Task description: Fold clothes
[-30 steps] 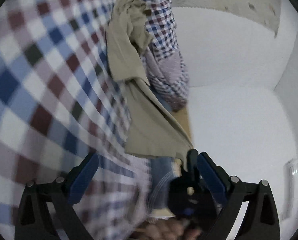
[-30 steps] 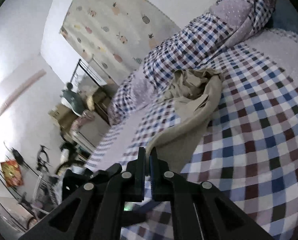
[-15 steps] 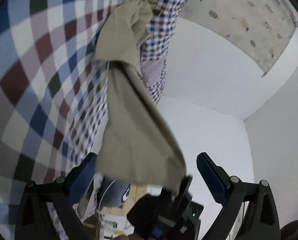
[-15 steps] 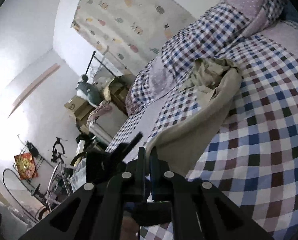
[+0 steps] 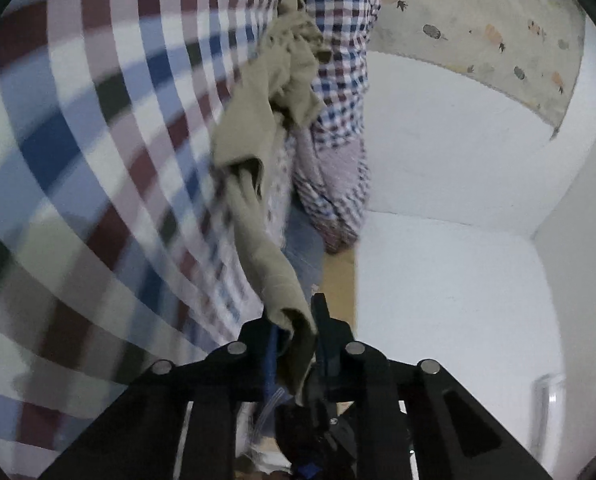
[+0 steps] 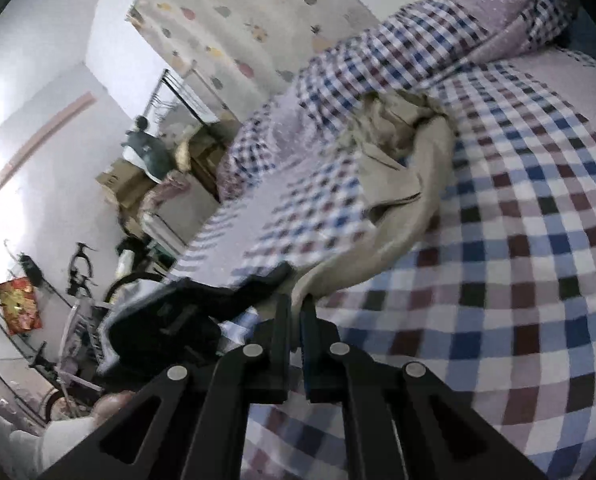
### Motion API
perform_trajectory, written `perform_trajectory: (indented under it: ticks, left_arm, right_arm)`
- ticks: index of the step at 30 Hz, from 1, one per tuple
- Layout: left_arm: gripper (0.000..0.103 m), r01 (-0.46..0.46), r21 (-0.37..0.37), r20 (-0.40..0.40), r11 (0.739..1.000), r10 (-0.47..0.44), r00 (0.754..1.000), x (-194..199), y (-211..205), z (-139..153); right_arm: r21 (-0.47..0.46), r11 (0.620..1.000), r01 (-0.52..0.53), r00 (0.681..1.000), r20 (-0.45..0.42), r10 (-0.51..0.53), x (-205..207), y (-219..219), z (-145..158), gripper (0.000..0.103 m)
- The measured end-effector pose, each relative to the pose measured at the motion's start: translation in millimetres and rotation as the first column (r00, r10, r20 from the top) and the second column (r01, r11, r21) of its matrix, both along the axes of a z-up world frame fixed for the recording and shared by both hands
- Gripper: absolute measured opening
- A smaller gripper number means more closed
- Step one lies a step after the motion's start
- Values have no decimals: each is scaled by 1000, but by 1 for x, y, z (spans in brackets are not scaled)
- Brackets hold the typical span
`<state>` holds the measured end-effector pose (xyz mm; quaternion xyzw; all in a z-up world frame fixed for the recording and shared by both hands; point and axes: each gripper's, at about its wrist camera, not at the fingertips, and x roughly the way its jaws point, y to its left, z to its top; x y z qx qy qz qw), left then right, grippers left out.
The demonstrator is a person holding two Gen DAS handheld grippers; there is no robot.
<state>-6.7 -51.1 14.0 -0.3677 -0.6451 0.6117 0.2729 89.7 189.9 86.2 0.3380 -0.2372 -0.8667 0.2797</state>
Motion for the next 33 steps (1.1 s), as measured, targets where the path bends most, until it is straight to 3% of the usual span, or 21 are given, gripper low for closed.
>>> perform_trajectory:
  ticks: [1, 2, 5, 8, 10, 12, 16, 21, 23, 26, 27, 28, 29, 33]
  left_arm:
    - [10, -7, -28, -7, 1000, 7, 1000, 0, -3, 2]
    - [2, -11, -59, -18, 998, 10, 1000, -2, -2, 4]
    - [2, 2, -145, -59, 989, -10, 998, 4, 1, 8]
    - [2, 17, -210, -104, 978, -40, 994, 7, 9, 15]
    - [2, 14, -248, -131, 969, -47, 990, 5, 11, 21]
    - [2, 9, -277, -153, 961, -53, 987, 11, 10, 26]
    - [2, 23, -318, -178, 948, -84, 981, 22, 7, 31]
    - [2, 55, -340, -146, 939, -110, 983, 30, 7, 20]
    - [2, 55, -328, -131, 943, -103, 986, 31, 3, 15]
    - [2, 52, -330, -122, 943, -97, 988, 32, -1, 12]
    - [2, 52, -337, -121, 940, -98, 988, 33, -2, 11]
    - [2, 53, -347, -118, 936, -99, 988, 33, -3, 11]
    - [2, 53, -358, -112, 932, -100, 989, 32, -3, 10]
    - [3, 41, -394, -84, 918, -81, 993, 30, -7, 6]
  right_arm:
    - [-1, 1000, 8, 1000, 24, -8, -3, 4, -7, 5]
    - [-6, 1000, 20, 999, 42, -19, -6, 7, -12, 5]
    - [-28, 998, 48, 995, 87, -45, -14, 17, -23, 11]
    - [-38, 996, 79, 990, 119, -74, -22, 27, -33, 25]
    - [-31, 995, 96, 988, 128, -91, -26, 32, -37, 42]
    - [-33, 994, 109, 985, 138, -103, -28, 36, -40, 52]
    - [-110, 987, 118, 977, 192, -95, -33, 47, -51, 55]
    - [-304, 951, 59, 959, 283, 31, -43, 45, -71, 55]
    - [-313, 949, 44, 958, 284, 49, -44, 38, -73, 55]
    - [-327, 945, 25, 955, 287, 74, -45, 27, -77, 52]
    - [-323, 946, 21, 955, 286, 77, -45, 23, -76, 39]
    - [-293, 956, 14, 957, 279, 72, -45, 19, -73, 14]
    - [-263, 965, 7, 960, 272, 67, -44, 15, -71, 5]
    - [-132, 991, -3, 978, 205, 30, -40, 9, -47, 2]
